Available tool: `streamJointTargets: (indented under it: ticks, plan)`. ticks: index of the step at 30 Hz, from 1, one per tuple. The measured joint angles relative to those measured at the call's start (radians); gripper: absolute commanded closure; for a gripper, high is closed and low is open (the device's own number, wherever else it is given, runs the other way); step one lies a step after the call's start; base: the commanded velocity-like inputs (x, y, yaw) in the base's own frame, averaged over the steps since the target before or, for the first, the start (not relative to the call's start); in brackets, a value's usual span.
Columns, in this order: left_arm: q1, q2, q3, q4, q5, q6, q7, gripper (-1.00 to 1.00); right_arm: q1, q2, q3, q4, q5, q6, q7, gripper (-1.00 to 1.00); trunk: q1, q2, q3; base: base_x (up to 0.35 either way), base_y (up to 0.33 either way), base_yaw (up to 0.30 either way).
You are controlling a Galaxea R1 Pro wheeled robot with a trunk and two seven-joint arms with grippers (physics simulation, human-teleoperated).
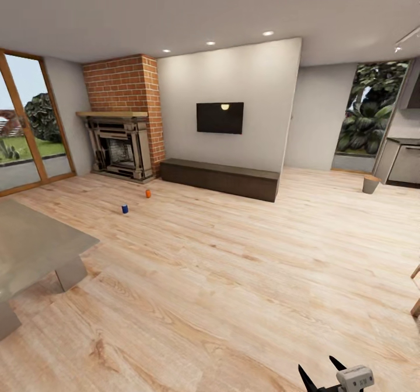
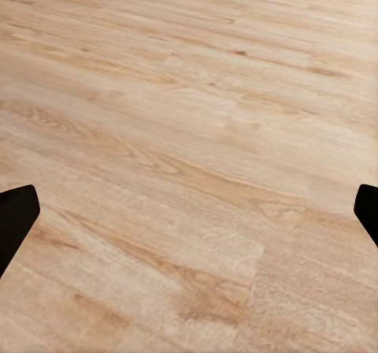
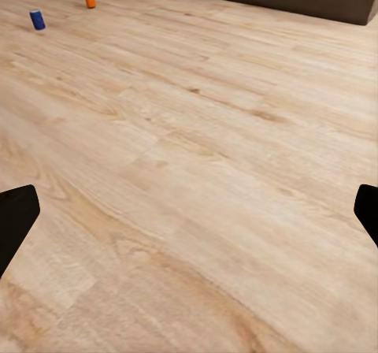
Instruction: Put the three can of soda from the living room inside the tash can in the kitchen.
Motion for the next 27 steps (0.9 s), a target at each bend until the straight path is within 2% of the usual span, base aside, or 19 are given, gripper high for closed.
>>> streamJointTargets:
  ticks: [14, 27]
  plan:
    - [0.000, 0.000, 0.000, 0.000, 0.000, 0.000, 0.000, -1.00, 0.000, 0.000, 0.000, 0.000, 0.000, 0.000, 0.000, -1.00, 0.000, 0.000, 0.004, 0.000, 0.000, -0.177]
    - [0.000, 0.000, 0.000, 0.000, 0.000, 0.000, 0.000, -1.00, 0.000, 0.001, 0.000, 0.000, 0.000, 0.000, 0.001, -1.00, 0.000, 0.000, 0.004, 0.000, 0.000, -0.015]
